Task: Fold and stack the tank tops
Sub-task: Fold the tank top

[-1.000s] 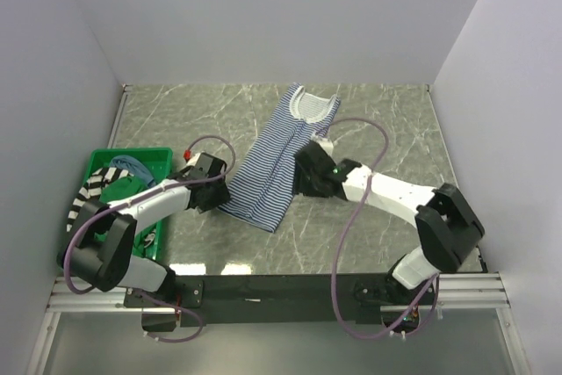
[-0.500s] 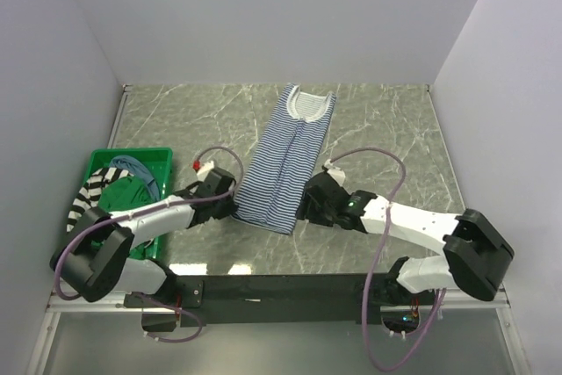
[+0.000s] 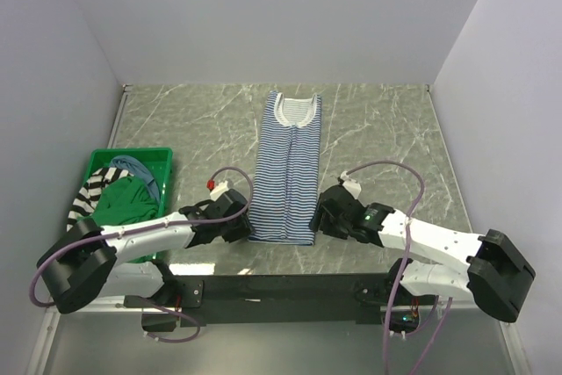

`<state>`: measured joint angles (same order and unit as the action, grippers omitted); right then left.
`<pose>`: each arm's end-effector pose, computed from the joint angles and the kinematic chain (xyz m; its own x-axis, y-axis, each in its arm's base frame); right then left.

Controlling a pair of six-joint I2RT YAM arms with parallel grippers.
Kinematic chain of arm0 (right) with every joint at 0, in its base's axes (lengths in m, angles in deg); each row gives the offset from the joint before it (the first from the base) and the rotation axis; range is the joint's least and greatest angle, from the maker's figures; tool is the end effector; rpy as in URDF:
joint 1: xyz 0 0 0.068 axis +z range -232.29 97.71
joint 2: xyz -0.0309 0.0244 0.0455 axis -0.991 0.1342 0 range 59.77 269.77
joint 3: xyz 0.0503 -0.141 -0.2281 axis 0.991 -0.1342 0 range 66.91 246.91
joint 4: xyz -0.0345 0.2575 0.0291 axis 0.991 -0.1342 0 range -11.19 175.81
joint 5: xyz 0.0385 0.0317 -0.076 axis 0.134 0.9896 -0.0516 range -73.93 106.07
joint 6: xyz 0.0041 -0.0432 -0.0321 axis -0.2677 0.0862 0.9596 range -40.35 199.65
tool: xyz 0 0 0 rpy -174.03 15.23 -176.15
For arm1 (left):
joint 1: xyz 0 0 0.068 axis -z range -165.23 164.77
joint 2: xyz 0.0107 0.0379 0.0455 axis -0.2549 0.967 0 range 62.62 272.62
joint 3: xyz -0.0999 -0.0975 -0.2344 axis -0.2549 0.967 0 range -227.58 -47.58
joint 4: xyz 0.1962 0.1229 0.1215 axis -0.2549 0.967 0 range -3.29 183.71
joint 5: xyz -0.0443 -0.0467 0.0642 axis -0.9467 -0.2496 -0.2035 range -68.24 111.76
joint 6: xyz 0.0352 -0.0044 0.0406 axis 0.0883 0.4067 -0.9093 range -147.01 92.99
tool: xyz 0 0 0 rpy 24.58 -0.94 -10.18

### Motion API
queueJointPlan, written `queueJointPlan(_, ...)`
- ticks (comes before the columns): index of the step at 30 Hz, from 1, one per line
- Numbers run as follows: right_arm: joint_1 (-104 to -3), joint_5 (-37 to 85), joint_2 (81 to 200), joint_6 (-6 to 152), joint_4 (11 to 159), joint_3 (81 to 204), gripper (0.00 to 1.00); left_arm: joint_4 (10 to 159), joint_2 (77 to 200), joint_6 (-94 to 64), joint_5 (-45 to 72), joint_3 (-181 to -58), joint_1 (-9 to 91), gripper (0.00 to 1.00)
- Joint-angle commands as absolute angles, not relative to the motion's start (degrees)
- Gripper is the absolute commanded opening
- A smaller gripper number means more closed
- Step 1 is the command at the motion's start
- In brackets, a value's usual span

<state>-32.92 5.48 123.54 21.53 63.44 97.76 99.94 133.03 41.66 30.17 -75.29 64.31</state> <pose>0.1376 0.1503 0.1779 -0.8583 0.2815 -0.4290 0.0967 0.9098 0.4037 0.1425 -0.1590 0.1497 -0.8472 -0.4266 -0.3165 -0.2462 0.8433 -0.4778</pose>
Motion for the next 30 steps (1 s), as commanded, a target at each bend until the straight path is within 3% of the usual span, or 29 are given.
queueJointPlan(1,-32.8,6.6,124.7,19.6,64.5,96.3,0.63,106.9,131.4,41.0,30.1,-75.6,64.8,0.39)
queueJointPlan(5,-32.7,8.1,124.7,18.3,66.2,94.8,0.61,108.2,129.1,40.2,29.8,-75.2,64.8,0.48)
queueJointPlan(19,-31.1,11.8,128.0,15.7,71.0,92.2,0.52,104.6,131.2,38.7,28.5,-73.1,64.8,0.48)
queueJointPlan(30,-29.9,12.3,128.6,14.3,71.7,89.9,0.42,101.2,134.6,38.5,28.1,-70.6,64.8,0.37)
